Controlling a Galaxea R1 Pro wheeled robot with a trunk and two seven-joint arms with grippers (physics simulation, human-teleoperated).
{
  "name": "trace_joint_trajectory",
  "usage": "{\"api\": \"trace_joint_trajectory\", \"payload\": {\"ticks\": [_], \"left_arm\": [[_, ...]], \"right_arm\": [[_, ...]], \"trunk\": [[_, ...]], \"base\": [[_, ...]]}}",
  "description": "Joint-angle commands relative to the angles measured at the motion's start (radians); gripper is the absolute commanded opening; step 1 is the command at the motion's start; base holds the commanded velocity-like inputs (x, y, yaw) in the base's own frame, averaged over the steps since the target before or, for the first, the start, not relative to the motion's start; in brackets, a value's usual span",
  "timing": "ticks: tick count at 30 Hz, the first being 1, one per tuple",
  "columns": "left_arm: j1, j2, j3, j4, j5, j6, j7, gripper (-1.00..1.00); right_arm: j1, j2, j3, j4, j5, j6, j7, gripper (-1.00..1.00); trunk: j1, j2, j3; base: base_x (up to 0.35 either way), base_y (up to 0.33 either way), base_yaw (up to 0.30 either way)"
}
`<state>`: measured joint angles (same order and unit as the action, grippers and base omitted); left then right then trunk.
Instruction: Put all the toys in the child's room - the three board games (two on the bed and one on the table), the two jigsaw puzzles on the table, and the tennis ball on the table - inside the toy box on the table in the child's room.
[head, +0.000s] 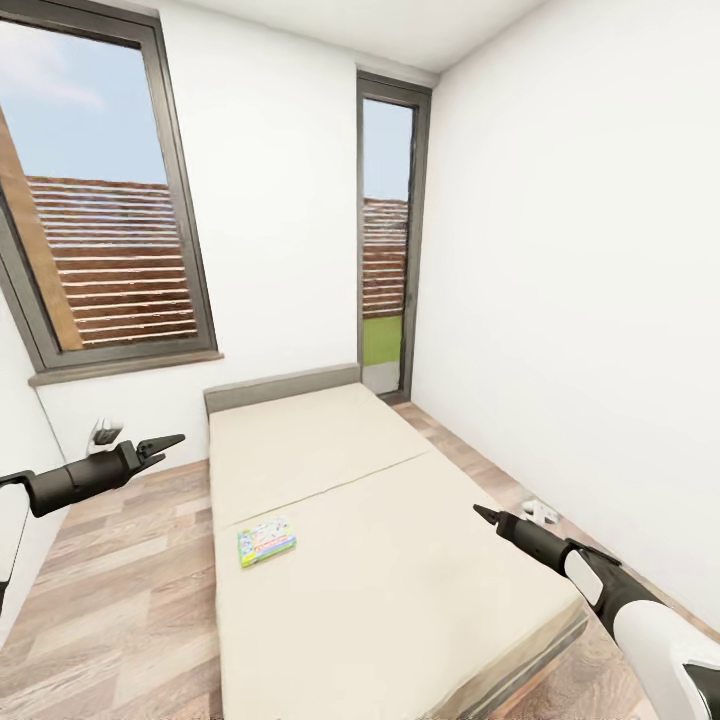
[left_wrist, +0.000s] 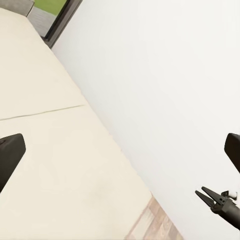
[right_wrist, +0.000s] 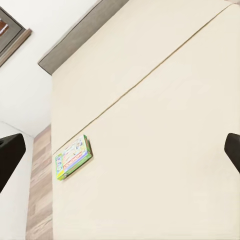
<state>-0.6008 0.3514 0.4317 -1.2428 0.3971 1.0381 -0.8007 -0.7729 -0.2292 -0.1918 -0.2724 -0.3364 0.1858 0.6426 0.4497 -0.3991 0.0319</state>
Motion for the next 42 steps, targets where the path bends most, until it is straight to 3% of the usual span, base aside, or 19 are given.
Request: {"api": "trace_joint_trajectory", "payload": {"ticks": [1, 29, 42], "left_arm": [[-0.001, 0.000, 0.001, 0.000, -0.004, 0.003, -0.006, 1.00], [-0.001, 0.001, 0.002, 0.001, -0.004, 0.003, -0.006, 1.00], [-0.001, 0.001, 0.002, 0.001, -0.004, 0.003, -0.006, 1.00]], "right_arm": [[0.000, 0.000, -0.003, 0.000, -0.009, 0.010, 0.003, 1.00], [0.000, -0.001, -0.006, 0.000, -0.009, 0.003, 0.012, 1.00], [0.000, -0.001, -0.006, 0.000, -0.009, 0.002, 0.013, 1.00]], "trunk": [[0.000, -0.001, -0.002], [0.000, -0.001, -0.042], [0.000, -0.001, -0.042]], "base": [[-0.016, 0.011, 0.000], [0.008, 0.144, -0.006], [0.015, 0.137, -0.236]]}}
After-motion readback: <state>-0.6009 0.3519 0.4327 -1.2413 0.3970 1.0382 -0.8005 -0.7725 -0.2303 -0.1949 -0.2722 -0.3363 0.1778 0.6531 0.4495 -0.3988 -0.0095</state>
